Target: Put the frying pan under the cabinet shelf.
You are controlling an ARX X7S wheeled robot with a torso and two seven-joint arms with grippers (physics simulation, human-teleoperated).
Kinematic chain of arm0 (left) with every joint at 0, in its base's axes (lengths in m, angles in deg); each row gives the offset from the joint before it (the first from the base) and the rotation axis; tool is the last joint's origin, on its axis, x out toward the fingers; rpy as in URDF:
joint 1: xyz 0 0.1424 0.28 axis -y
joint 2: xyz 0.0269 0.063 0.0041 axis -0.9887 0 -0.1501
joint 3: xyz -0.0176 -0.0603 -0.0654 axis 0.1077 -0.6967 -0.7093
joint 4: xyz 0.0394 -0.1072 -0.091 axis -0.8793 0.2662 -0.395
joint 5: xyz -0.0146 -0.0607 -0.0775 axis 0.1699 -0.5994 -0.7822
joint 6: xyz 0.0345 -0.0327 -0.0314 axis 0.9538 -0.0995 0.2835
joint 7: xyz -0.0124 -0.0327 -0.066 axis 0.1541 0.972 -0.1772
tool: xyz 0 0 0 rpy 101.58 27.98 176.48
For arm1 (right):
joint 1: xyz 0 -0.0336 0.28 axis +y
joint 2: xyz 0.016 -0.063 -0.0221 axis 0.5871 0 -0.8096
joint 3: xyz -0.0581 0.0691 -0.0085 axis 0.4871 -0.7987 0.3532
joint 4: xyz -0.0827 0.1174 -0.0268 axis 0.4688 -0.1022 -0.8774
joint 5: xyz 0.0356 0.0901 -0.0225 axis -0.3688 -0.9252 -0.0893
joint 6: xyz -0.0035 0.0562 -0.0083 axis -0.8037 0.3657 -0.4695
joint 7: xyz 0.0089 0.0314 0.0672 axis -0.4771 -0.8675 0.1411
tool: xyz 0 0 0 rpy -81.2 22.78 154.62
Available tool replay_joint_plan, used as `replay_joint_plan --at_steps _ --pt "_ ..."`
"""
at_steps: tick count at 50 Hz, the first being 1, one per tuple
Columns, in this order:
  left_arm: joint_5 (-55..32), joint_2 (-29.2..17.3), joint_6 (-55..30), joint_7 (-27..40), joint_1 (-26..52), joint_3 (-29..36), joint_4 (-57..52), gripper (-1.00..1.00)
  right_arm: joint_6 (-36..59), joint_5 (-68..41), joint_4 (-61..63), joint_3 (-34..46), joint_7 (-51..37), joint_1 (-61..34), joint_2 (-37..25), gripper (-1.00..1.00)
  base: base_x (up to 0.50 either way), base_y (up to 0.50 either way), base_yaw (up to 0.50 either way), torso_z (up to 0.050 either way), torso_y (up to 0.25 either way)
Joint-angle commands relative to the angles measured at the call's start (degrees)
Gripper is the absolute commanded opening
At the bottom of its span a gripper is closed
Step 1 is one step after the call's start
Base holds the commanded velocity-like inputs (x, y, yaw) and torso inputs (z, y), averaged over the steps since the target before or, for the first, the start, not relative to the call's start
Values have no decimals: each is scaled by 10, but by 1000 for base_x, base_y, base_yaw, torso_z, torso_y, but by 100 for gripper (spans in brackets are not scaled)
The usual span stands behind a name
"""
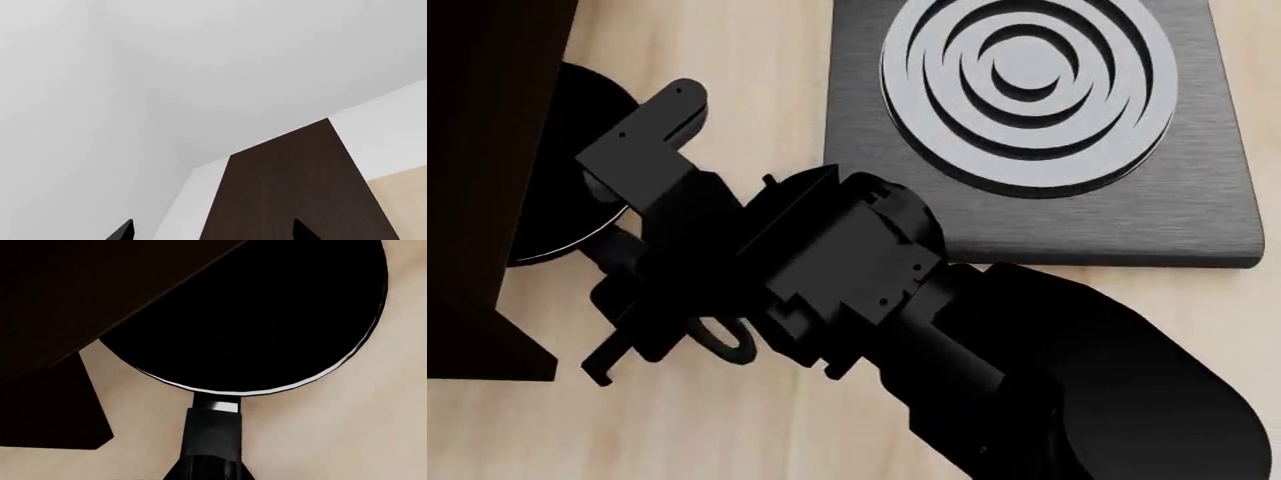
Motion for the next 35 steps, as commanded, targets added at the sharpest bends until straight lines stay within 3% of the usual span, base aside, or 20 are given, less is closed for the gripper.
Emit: replay_joint_plan --at_steps 1,17,18,35 --pt "52 -3 11 3 -51 25 28 100 0 -29 17 -20 24 -5 8 -100 0 0 0 0 0" --pt "141 14 70 -13 -134 67 87 100 0 -29 17 -20 24 -5 8 -100 0 0 1 0 0" --pt "143 14 75 -13 -138 68 90 100 0 -29 17 -20 24 -5 8 100 0 0 0 0 0" --pt "168 12 131 -29 -178 77 100 100 0 -29 17 -20 24 -5 8 100 4 1 0 0 -3"
